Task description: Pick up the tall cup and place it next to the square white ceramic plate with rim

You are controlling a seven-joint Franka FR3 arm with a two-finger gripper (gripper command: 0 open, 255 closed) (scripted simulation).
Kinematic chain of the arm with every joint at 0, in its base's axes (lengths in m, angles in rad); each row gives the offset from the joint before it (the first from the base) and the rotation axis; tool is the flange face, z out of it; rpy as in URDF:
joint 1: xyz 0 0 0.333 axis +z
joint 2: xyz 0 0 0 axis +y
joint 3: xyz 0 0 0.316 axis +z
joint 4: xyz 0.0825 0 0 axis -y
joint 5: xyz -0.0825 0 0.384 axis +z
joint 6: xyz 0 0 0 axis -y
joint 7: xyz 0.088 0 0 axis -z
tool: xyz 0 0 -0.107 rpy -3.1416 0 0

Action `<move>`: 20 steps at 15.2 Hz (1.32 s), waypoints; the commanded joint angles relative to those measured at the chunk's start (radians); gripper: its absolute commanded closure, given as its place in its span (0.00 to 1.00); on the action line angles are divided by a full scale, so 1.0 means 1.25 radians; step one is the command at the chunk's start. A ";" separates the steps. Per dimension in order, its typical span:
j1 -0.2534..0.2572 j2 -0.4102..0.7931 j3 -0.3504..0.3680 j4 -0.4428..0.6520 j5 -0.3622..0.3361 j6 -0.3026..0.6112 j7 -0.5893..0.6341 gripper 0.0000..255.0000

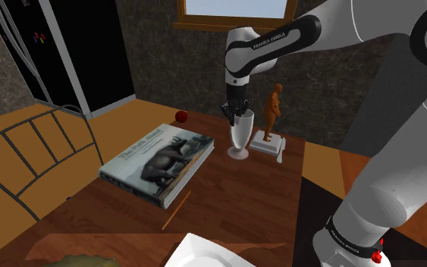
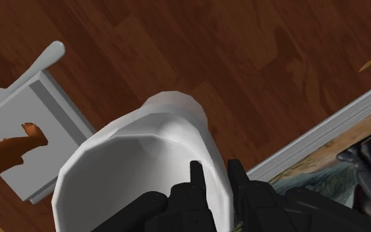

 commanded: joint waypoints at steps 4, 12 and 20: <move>0.000 -0.016 0.000 0.038 0.000 -0.054 0.000 1.00; 0.000 -0.031 -0.001 0.109 0.000 -0.140 0.000 1.00; 0.000 -0.035 -0.001 0.191 0.000 -0.225 0.001 1.00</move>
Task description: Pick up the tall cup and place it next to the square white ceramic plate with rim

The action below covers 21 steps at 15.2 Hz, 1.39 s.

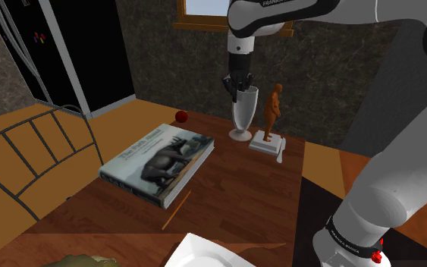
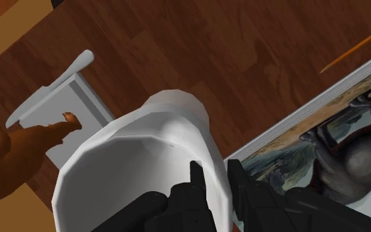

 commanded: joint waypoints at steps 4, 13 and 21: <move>0.000 0.004 0.000 0.058 0.000 -0.053 0.001 1.00; 0.000 0.021 0.000 0.173 -0.001 -0.152 0.001 1.00; 0.000 0.049 0.000 0.293 -0.002 -0.244 0.003 1.00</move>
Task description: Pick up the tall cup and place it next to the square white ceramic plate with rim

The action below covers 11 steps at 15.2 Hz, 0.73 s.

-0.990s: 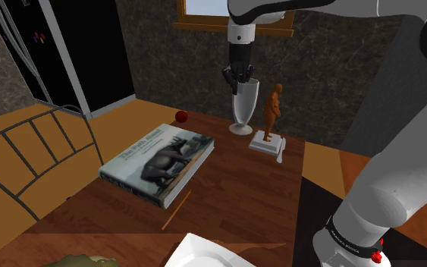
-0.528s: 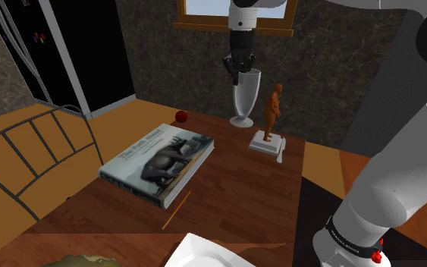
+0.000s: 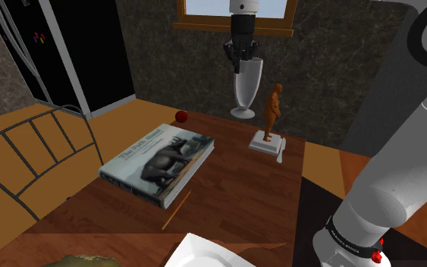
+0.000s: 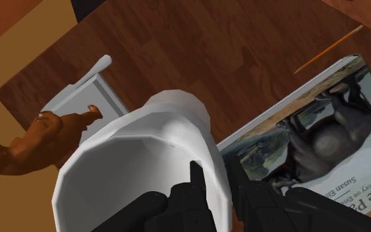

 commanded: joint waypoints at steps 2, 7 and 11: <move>0.000 0.014 0.000 0.051 -0.001 -0.037 0.000 1.00; 0.007 0.009 0.008 0.081 0.001 -0.071 0.016 1.00; 0.033 -0.069 0.043 -0.004 0.015 -0.064 0.078 1.00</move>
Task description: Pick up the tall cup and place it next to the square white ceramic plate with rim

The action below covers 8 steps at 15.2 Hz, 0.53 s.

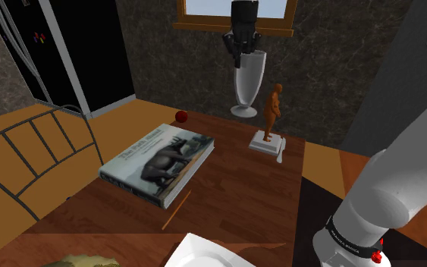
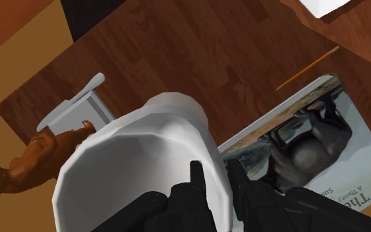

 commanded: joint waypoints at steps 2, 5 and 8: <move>0.021 -0.048 0.030 -0.046 0.013 0.000 0.053 1.00; 0.040 -0.094 0.060 -0.089 0.029 -0.001 0.102 1.00; 0.059 -0.134 0.093 -0.124 0.048 -0.003 0.153 1.00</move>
